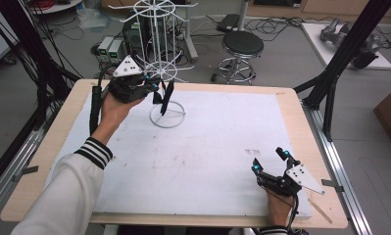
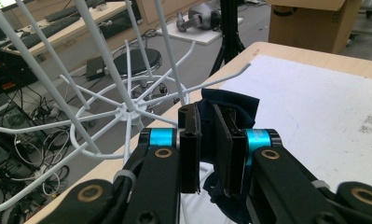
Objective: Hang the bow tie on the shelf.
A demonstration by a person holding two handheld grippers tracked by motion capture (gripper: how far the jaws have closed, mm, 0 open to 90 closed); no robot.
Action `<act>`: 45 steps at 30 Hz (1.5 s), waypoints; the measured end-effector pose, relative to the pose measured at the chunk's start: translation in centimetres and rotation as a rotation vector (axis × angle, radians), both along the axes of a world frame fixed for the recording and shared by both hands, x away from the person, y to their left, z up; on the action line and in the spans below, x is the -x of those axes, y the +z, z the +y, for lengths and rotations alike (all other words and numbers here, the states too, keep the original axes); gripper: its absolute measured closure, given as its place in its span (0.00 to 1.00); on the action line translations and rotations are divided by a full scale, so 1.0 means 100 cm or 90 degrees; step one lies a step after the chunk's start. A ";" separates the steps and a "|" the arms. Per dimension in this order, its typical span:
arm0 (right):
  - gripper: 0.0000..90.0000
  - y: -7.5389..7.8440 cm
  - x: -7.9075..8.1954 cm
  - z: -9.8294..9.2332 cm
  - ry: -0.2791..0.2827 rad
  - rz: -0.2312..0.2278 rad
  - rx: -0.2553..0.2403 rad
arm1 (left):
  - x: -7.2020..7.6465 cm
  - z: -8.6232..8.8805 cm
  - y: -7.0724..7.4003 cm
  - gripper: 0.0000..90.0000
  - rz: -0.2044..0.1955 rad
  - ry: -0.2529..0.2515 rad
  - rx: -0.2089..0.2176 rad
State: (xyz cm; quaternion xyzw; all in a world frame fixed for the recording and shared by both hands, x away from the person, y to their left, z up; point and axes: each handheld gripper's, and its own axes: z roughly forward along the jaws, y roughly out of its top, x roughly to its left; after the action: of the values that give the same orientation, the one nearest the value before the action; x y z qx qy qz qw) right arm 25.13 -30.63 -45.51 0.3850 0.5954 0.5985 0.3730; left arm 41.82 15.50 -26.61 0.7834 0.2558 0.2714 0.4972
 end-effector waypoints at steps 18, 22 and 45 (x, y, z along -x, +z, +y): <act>0.09 0.000 0.000 0.000 0.002 0.001 -0.001 | 0.003 0.010 0.005 0.32 -0.045 0.060 0.066; 0.09 0.000 0.000 0.000 0.001 -0.002 0.003 | 0.016 0.024 0.004 0.17 -0.066 0.028 0.108; 0.09 0.000 -0.001 0.003 -0.006 0.004 0.017 | 0.126 0.150 -0.133 0.15 -0.127 0.028 0.212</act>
State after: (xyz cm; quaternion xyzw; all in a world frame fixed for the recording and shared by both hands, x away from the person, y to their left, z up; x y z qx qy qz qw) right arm 25.18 -30.38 -45.46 0.3847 0.6025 0.5874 0.3794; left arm 29.25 30.46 -39.86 0.6537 0.2638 0.3128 0.6366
